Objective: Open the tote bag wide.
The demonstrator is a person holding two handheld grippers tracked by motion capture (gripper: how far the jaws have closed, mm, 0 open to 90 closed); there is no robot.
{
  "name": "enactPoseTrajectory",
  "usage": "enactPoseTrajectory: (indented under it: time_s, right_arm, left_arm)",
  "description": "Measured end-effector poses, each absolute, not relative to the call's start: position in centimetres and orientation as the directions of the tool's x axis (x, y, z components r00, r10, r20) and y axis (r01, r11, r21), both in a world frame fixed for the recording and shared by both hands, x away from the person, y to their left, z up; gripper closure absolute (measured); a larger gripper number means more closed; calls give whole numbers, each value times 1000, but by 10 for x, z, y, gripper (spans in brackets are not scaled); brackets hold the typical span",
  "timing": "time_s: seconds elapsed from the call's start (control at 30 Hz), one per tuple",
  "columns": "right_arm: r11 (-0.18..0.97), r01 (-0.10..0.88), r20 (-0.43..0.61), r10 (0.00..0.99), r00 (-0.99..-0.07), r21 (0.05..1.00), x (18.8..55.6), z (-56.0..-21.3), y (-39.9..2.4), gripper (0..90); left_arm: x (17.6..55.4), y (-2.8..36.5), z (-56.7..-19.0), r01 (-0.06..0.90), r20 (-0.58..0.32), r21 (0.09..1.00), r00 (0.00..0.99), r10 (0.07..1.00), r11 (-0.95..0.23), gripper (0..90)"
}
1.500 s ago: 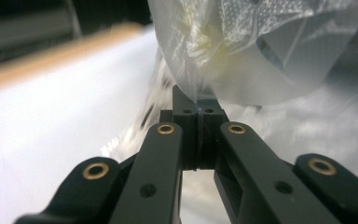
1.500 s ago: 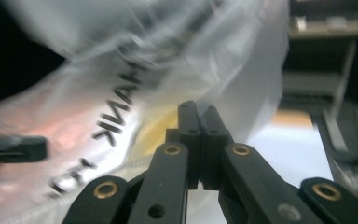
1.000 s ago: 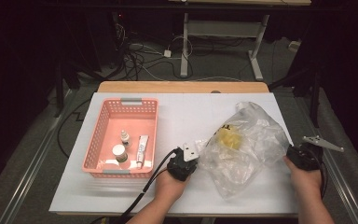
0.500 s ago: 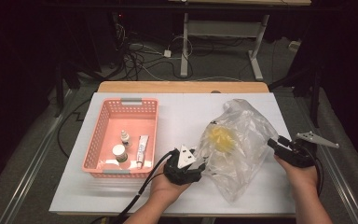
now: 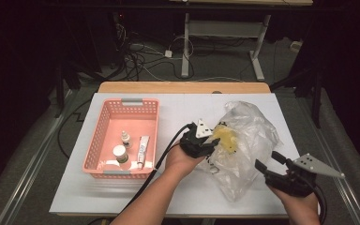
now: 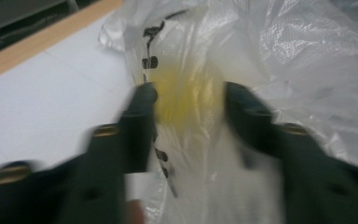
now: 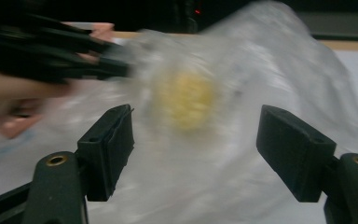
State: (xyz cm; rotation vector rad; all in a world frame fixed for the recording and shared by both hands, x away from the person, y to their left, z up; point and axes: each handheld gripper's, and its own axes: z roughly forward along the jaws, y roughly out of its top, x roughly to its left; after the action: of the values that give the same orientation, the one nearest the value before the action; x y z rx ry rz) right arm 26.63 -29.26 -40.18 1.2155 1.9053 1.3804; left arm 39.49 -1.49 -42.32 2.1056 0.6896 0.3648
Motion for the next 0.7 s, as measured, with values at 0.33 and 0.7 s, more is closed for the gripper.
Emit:
enactPoseTrajectory:
  time_s: [0.33,0.7]
  right_arm:
    - [268,503,82,818,-569,822,279,-455,-244,748]
    - [223,473,0,905,-426,852,269,-441,-316,900]
  left_arm:
    - [379,6,-441,403,-7,801,745,667,-442,882]
    - [307,27,-454,427,-67,756,804,591,-496,866]
